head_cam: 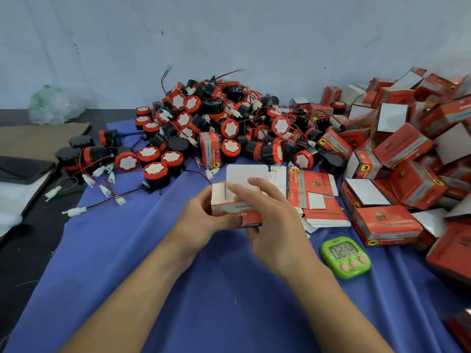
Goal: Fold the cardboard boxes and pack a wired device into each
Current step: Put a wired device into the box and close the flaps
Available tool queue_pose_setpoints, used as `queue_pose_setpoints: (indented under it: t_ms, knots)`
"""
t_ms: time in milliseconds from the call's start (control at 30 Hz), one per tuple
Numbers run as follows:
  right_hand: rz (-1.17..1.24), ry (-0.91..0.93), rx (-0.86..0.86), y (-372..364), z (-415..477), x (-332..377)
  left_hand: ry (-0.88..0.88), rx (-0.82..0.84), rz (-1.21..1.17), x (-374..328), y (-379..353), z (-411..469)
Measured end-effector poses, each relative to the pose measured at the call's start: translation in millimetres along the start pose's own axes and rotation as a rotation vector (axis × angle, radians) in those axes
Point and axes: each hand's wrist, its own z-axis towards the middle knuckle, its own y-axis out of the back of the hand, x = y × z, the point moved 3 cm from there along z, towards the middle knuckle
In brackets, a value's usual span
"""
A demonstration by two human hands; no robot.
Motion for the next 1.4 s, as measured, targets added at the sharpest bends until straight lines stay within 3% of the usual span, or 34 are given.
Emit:
queue_pose_setpoints:
  t_ms: [133,233,300,433,567,800,1000,1133,1267,1400]
  knots:
    - [0.117,-0.204,-0.147,8,7,-10,-0.176,-0.227,0.359,-7,15,1]
    - [0.14,-0.366,-0.226,22,32,-26,-0.062,-0.222,0.497,-1,13,2]
    - [0.006,-0.47,-0.136,26,57,-46,0.026,-0.175,0.506,6,13,5]
    - [-0.182,-0.657,0.235,19,106,-87,0.075,-0.095,0.508,10,13,8]
    - [-0.096,-0.663,0.101,10,135,-114,0.102,-0.063,0.496,9,15,10]
    - [-0.288,-0.511,0.194,-7,141,-118,0.103,-0.061,0.488,11,16,12]
    - [0.073,-0.446,-0.204,34,111,-70,0.075,-0.064,0.495,11,14,11]
    - [-0.124,-0.296,-0.352,74,73,-27,0.076,-0.079,0.498,7,12,9]
    - [-0.562,-0.299,-0.082,73,39,-11,0.082,-0.087,0.487,6,11,8]
    - [-0.489,-0.495,0.192,40,10,-11,0.07,-0.093,0.492,3,8,5]
